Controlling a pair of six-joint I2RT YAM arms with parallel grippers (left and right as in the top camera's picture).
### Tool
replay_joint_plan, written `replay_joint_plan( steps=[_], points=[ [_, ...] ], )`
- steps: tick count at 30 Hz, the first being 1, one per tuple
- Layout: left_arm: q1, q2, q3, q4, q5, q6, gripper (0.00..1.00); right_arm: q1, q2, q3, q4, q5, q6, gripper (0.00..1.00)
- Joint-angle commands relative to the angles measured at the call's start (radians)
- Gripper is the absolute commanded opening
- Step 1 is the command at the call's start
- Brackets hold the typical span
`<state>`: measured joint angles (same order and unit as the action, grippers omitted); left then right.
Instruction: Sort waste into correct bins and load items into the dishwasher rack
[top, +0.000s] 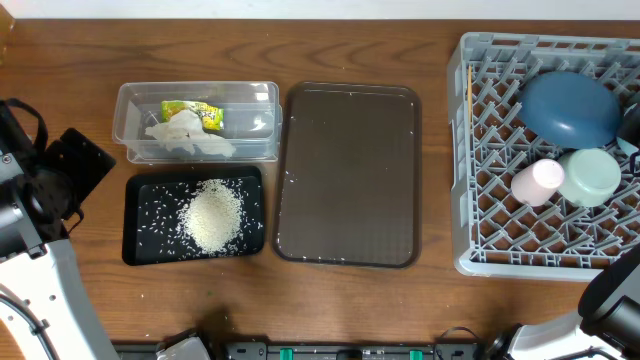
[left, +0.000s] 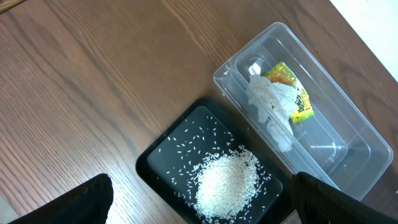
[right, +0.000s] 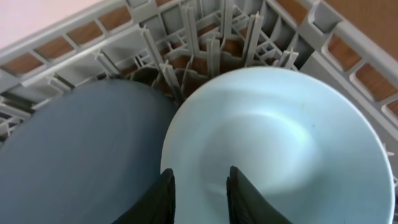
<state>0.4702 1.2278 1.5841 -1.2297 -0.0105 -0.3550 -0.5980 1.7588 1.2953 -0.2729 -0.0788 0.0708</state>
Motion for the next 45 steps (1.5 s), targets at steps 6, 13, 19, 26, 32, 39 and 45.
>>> replay_joint_plan(
  steps=[6,13,19,26,32,39,45],
  points=[
    [0.005,0.001,0.006,-0.001,-0.009,0.002,0.93,-0.002,-0.005,0.012,-0.043,-0.008,-0.01,0.29],
    [0.005,0.001,0.006,-0.001,-0.009,0.002,0.93,0.04,-0.004,0.011,-0.064,0.005,-0.11,0.3],
    [0.005,0.001,0.006,-0.001,-0.009,0.002,0.93,0.062,-0.004,0.011,-0.079,0.029,-0.114,0.31],
    [0.005,0.001,0.006,-0.001,-0.009,0.002,0.93,0.062,-0.004,0.011,-0.117,0.128,-0.182,0.3],
    [0.005,0.001,0.006,-0.001,-0.009,0.002,0.93,0.063,-0.004,0.011,-0.12,0.128,-0.192,0.27],
    [0.005,0.001,0.006,-0.001,-0.009,0.002,0.93,0.063,-0.004,0.011,-0.12,0.157,-0.203,0.14],
    [0.005,0.001,0.006,-0.001,-0.009,0.002,0.93,0.063,-0.004,0.012,-0.12,0.148,-0.202,0.05]
  ],
)
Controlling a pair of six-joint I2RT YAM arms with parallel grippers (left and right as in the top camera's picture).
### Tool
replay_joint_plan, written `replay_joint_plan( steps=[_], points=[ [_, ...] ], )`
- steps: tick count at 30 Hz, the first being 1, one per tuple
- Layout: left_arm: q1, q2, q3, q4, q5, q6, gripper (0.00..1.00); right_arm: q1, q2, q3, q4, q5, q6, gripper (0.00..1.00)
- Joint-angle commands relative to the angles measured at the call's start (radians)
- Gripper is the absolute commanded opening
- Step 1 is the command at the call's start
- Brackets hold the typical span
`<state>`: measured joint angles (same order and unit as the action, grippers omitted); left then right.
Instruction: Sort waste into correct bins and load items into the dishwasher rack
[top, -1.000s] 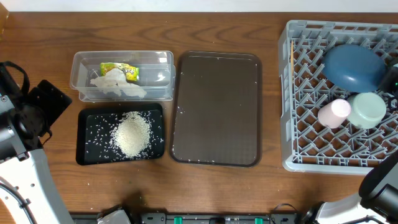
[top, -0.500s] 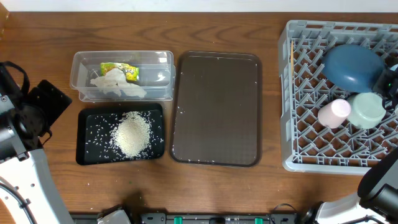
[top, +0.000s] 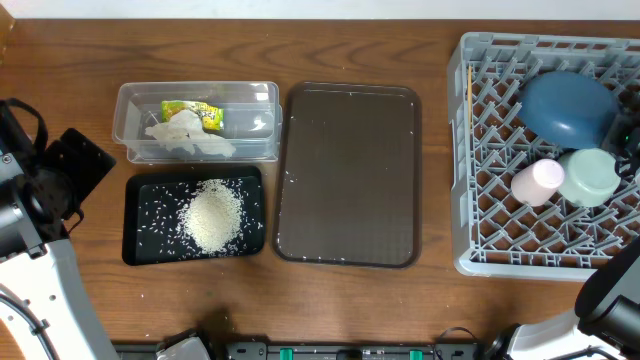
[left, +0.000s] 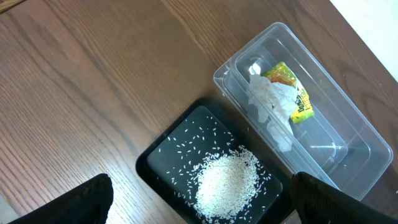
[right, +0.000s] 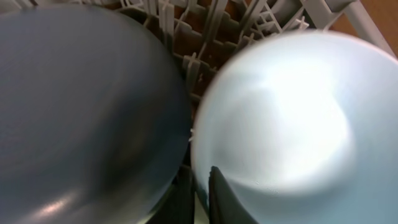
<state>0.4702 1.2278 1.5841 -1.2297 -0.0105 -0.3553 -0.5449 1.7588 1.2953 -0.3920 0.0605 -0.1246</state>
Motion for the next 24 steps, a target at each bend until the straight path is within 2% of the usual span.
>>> replay_joint_plan(
  steps=[1,13,19,24],
  points=[
    [0.005,0.001,0.006,-0.001,-0.009,0.003,0.93,0.01,-0.004,0.012,0.0,0.006,-0.003,0.02],
    [0.005,0.001,0.006,-0.001,-0.009,0.003,0.93,0.002,-0.054,0.033,0.011,-0.054,0.134,0.01],
    [0.005,0.001,0.006,-0.001,-0.009,0.003,0.93,-0.077,-0.139,0.034,0.064,-0.336,0.259,0.01],
    [0.005,0.001,0.006,-0.001,-0.009,0.003,0.93,-0.188,-0.143,0.034,0.112,-0.622,0.36,0.01]
  ],
)
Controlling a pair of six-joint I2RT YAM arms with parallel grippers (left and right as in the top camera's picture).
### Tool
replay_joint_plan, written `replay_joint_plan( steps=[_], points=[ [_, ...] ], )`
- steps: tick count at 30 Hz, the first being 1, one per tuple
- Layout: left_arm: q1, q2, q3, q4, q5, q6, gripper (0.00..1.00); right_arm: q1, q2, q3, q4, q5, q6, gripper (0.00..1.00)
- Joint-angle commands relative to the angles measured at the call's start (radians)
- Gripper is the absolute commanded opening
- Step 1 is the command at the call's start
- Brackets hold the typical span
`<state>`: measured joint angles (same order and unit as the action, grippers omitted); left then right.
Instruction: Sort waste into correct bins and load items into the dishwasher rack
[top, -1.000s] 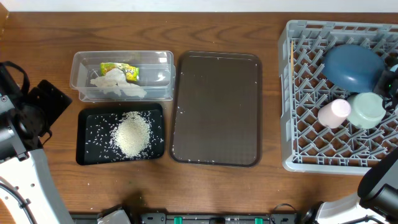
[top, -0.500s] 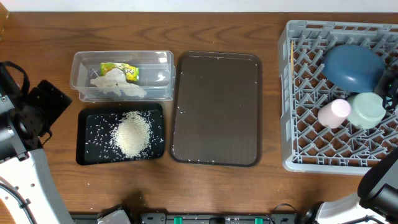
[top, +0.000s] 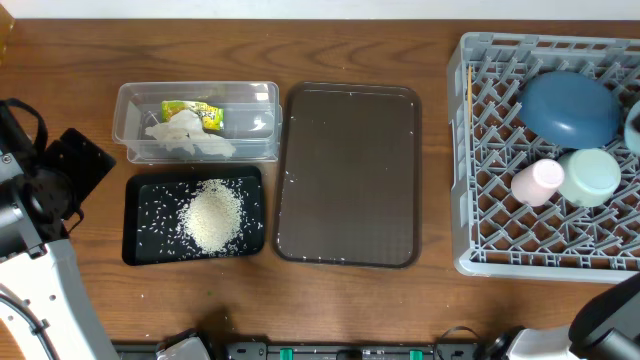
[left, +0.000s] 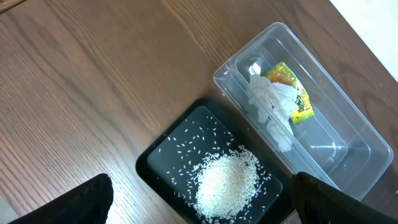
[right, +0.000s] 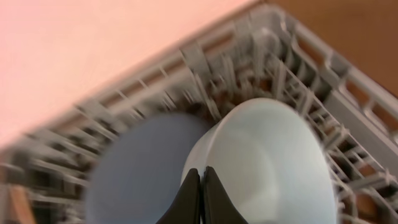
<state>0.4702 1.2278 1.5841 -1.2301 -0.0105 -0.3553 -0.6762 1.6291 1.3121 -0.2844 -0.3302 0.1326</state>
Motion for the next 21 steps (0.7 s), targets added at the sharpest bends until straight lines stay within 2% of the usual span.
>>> replay_joint_plan(
  steps=[1,9,15,21],
  points=[
    [0.005,0.001,0.006,0.0,-0.009,0.003,0.93,-0.08,-0.013,0.017,0.004,-0.266,0.119,0.01],
    [0.005,0.001,0.006,0.0,-0.009,0.003,0.93,-0.225,0.001,0.01,-0.015,-0.529,0.177,0.01],
    [0.005,0.001,0.006,0.0,-0.009,0.003,0.93,-0.243,0.077,0.007,-0.011,-0.691,0.182,0.01],
    [0.005,0.001,0.006,0.0,-0.009,0.002,0.93,-0.249,0.164,0.007,0.029,-0.756,0.221,0.01]
  ],
)
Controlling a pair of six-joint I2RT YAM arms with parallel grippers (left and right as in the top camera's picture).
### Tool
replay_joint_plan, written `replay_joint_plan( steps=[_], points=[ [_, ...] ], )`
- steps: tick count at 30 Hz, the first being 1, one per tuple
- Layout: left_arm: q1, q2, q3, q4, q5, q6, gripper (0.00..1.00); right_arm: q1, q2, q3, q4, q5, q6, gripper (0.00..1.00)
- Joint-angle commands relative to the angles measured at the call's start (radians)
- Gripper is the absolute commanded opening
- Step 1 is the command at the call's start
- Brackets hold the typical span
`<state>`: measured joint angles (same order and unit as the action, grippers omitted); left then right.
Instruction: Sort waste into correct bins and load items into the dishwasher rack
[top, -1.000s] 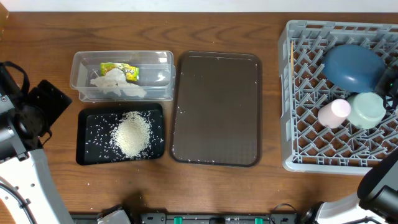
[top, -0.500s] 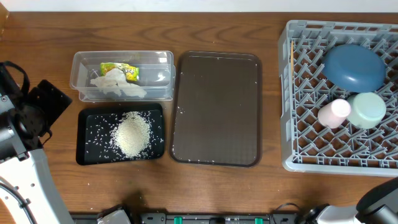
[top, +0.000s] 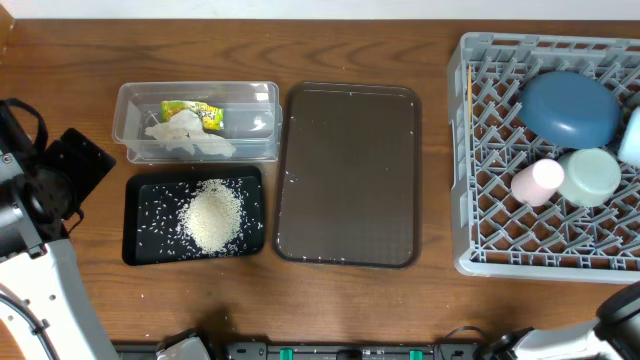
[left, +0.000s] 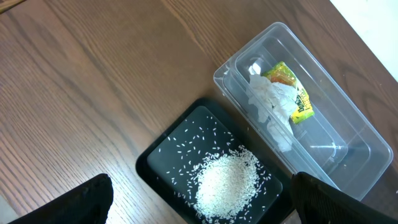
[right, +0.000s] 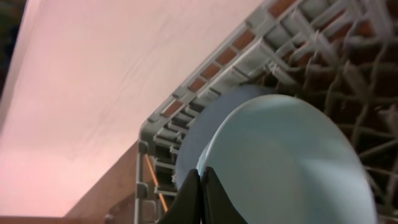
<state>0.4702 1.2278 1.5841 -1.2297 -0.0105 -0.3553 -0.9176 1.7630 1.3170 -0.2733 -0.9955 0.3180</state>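
My right gripper (right: 200, 186) is shut on the rim of a pale blue bowl (right: 292, 162), which fills the right wrist view above the grey dishwasher rack (top: 480, 200). The overhead view catches only an edge of that bowl (top: 631, 140) at the right border. A dark blue bowl (top: 570, 108), a pink cup (top: 537, 181) and a light green cup (top: 590, 176) sit in the rack. My left gripper (left: 199, 202) hangs open high above the black tray of rice (left: 217, 180) and the clear bin (left: 348, 124) holding a wrapper and crumpled tissue.
A brown serving tray (top: 350, 175) lies between the bins and the rack. An orange chopstick (top: 470, 95) lies along the rack's left side. The left arm's body (top: 40, 190) stands at the table's left edge.
My right gripper, still shut on the pale blue bowl's rim, has tilted with it, so the rack now shows from a lower angle. The left arm has not moved.
My right gripper first stood open astride the pale blue bowl's rim in the rack beside the dark blue bowl. It then narrowed on the rim, was shut on it, and now holds the bowl tilted over the rack's right side. The left side stayed unchanged.
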Motion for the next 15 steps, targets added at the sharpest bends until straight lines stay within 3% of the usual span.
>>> replay_joint_plan(
  steps=[1,15],
  points=[
    [0.005,0.001,0.006,-0.001,-0.009,0.003,0.93,-0.012,0.039,0.002,0.027,-0.09,0.047,0.01],
    [0.005,0.001,0.006,-0.001,-0.009,0.003,0.93,-0.072,0.071,0.002,0.113,-0.108,0.112,0.01]
  ],
)
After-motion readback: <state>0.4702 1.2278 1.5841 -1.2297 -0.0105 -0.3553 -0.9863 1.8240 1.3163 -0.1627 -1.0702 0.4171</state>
